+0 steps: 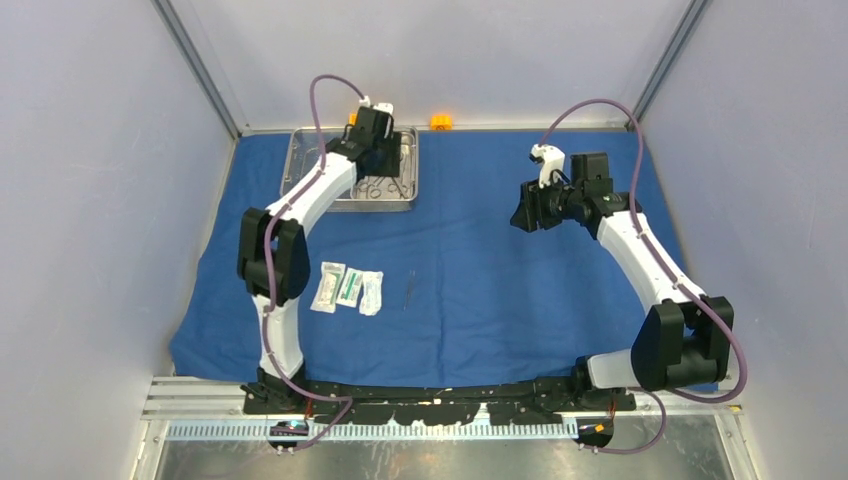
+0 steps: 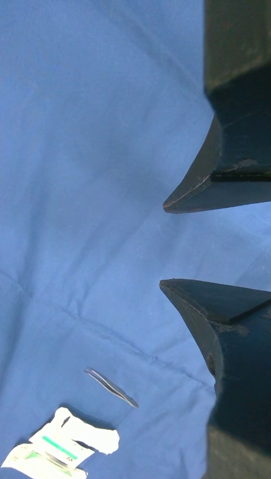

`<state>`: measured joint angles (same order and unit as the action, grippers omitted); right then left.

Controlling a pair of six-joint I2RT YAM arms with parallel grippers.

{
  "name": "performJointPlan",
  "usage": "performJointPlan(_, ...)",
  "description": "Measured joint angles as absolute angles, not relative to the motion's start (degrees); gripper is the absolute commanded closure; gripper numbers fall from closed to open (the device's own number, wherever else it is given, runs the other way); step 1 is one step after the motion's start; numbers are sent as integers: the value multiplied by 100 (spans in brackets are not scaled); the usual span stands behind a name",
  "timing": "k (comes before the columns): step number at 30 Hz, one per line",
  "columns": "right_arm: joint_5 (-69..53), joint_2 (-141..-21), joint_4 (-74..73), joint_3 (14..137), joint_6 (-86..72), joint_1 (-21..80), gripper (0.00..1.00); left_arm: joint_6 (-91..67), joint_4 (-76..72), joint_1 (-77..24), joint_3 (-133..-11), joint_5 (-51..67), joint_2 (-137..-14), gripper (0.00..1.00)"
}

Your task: Open and lay out the surgical kit

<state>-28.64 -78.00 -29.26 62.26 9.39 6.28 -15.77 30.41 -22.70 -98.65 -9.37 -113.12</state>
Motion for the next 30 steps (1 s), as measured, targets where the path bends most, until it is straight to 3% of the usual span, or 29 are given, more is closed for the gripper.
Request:
performJointPlan(2, -2877, -7872, -2923, 6248, 952, 631, 48, -1431, 3002, -2196, -10355, -810, -11601, 32)
performJointPlan(5, -2886, -7979, -2921, 6250, 998, 635, 48, -1223, 3107, -2001, -11426, -635, -12337, 31)
performJointPlan(13, -2880, -8329, -2926, 6366, 1085, 659, 49, -991, 3837, -1603, -13902, -99, -14416, 42)
performJointPlan(30, -2853, -8527, -3033, 6379, 1192, 659, 49, -1686, 3992, -1498, -14077, 926, -14888, 50)
